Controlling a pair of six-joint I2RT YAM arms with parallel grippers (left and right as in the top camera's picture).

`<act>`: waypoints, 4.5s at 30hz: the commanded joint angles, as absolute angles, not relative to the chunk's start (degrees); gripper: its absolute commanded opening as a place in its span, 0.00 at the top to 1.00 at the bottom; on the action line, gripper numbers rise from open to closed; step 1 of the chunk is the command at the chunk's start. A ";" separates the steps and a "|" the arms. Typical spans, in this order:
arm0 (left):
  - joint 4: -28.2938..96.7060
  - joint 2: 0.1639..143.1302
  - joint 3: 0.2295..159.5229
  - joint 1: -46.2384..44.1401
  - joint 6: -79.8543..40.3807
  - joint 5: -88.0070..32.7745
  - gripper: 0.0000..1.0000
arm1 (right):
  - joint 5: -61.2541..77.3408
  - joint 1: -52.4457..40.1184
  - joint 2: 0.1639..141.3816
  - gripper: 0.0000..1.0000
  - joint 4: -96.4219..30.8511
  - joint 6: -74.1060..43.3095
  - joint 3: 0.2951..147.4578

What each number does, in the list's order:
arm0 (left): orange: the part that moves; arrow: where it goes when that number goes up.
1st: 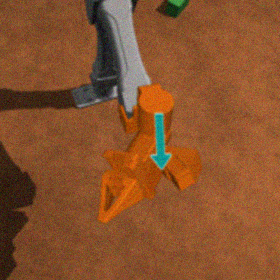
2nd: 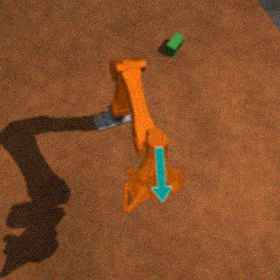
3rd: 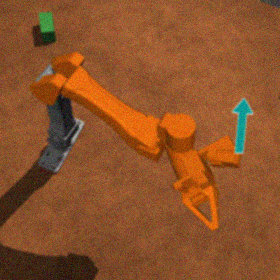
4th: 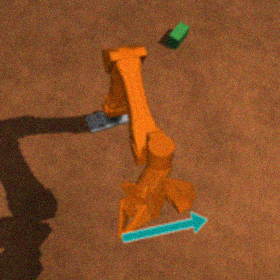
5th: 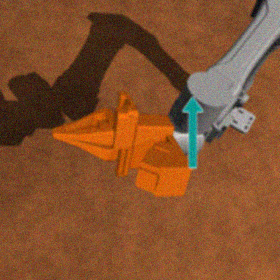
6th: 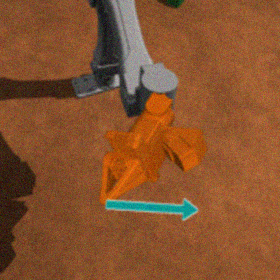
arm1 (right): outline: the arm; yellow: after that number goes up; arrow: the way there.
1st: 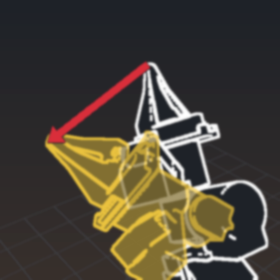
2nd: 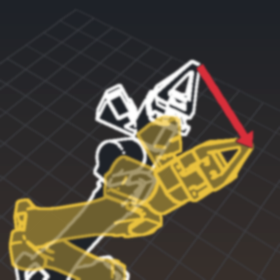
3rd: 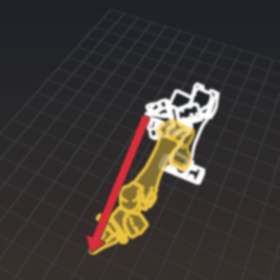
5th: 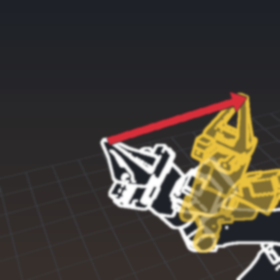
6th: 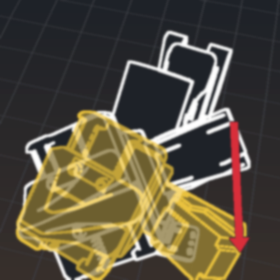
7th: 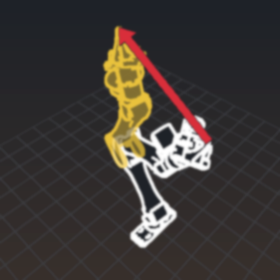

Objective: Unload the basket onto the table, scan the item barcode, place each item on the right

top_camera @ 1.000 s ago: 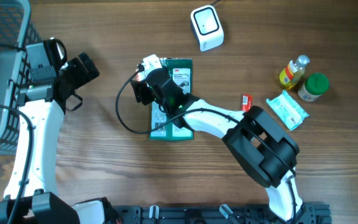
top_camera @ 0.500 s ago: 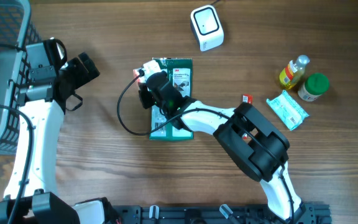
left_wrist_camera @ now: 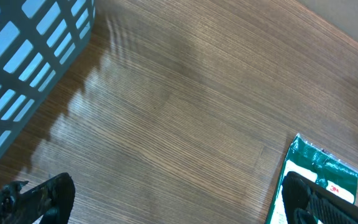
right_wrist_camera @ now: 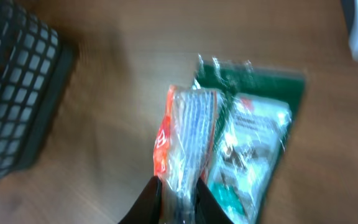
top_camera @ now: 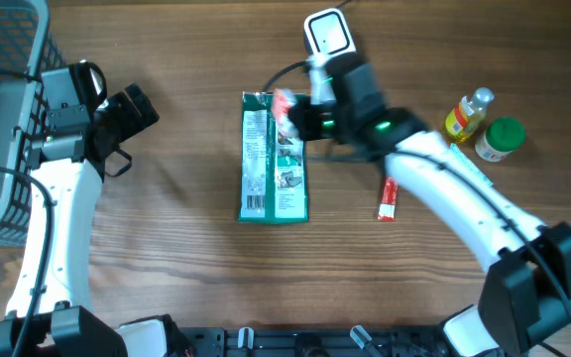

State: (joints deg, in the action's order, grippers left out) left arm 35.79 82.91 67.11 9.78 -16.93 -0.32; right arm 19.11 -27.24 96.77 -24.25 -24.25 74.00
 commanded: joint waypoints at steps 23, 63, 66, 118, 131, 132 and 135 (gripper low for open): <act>35.57 82.63 67.66 10.02 -17.61 -0.75 0.00 | 27.20 -24.75 97.51 0.96 19.57 -49.71 39.38; 35.57 82.63 67.66 10.02 -17.61 -0.75 0.00 | -0.67 -40.36 95.70 0.36 -42.87 -17.80 79.18; 35.57 82.63 67.66 10.02 -17.61 -0.75 0.00 | -0.60 -40.99 97.47 0.34 -42.81 -17.85 79.18; 35.59 82.63 67.66 10.02 -17.61 -0.75 0.00 | -22.46 -48.58 112.27 0.49 -38.70 -20.47 78.26; 35.59 82.63 67.66 10.02 -17.61 -0.75 0.00 | -22.70 -48.58 116.18 0.57 -36.95 -16.51 78.26; 35.59 82.63 67.66 10.02 -17.61 -0.75 0.00 | -22.70 -48.58 116.27 0.57 -36.93 -16.51 78.26; 35.59 82.63 67.66 10.02 -17.61 -0.75 0.00 | -22.72 -48.36 116.51 0.59 -36.95 -16.51 78.26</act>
State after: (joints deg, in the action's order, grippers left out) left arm 35.77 82.94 67.11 9.78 -17.10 -0.49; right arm -21.30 -48.56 115.20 -37.15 -17.15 78.70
